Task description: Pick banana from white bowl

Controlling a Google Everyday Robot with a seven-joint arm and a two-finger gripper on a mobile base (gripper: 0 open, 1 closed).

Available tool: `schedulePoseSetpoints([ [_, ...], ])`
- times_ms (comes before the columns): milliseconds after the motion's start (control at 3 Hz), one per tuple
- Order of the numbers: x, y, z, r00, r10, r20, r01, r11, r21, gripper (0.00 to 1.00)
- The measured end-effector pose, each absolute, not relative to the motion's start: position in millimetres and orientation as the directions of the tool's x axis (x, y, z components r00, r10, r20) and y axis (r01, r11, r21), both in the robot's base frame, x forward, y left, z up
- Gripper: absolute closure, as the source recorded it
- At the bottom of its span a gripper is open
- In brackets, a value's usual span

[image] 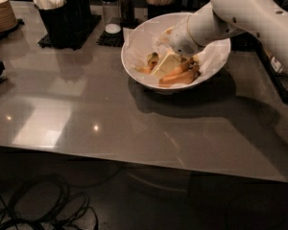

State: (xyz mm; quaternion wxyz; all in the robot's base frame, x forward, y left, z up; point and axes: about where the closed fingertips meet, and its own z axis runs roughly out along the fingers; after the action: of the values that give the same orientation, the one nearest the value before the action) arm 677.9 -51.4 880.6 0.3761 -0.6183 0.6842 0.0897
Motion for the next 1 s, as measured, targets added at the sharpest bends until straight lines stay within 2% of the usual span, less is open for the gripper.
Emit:
schedulePoseSetpoints([
  [333,684,-48,879,0.046,-0.783,-0.621,-0.908,0.226,-0.352,0.39],
  [1000,681,-73,875,-0.02,-0.786,-0.618,-0.874,0.313,-0.371,0.85],
])
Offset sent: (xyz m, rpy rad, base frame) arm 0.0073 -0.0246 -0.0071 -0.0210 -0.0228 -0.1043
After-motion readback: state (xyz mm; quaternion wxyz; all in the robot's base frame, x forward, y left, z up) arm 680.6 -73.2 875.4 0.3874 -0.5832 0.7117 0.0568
